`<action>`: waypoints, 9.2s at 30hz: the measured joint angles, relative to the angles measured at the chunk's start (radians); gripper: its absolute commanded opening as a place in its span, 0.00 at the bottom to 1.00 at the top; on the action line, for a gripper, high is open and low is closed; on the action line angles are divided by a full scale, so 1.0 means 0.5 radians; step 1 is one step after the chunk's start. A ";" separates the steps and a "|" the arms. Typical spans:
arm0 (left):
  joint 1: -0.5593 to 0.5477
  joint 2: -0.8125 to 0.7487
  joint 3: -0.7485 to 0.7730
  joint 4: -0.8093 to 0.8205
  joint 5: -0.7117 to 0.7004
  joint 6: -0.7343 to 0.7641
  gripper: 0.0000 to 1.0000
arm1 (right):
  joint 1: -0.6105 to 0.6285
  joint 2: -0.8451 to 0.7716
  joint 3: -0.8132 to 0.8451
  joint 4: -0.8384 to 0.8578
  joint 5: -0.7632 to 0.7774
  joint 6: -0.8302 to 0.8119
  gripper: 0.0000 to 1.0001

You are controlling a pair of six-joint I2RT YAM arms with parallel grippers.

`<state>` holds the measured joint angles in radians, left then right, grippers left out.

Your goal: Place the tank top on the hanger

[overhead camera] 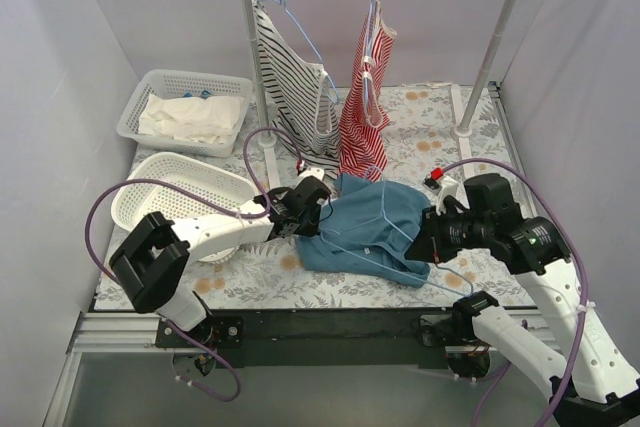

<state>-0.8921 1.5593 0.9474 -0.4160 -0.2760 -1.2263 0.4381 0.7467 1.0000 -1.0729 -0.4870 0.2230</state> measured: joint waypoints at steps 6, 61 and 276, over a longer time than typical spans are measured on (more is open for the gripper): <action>0.000 -0.185 -0.001 -0.007 0.014 0.021 0.00 | 0.002 -0.034 -0.197 0.148 -0.162 -0.042 0.01; 0.000 -1.233 -0.584 0.688 0.517 0.183 0.71 | 0.464 0.278 -1.211 2.297 -0.051 0.279 0.01; -0.436 -0.546 1.064 0.363 0.239 1.299 0.00 | 0.446 -0.021 0.205 0.730 0.444 -0.286 0.02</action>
<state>-1.1099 1.2861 1.4796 -0.2344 -0.1566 -0.5766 0.6613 0.7361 1.1027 -0.7078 -0.2649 0.0799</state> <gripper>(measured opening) 0.061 0.241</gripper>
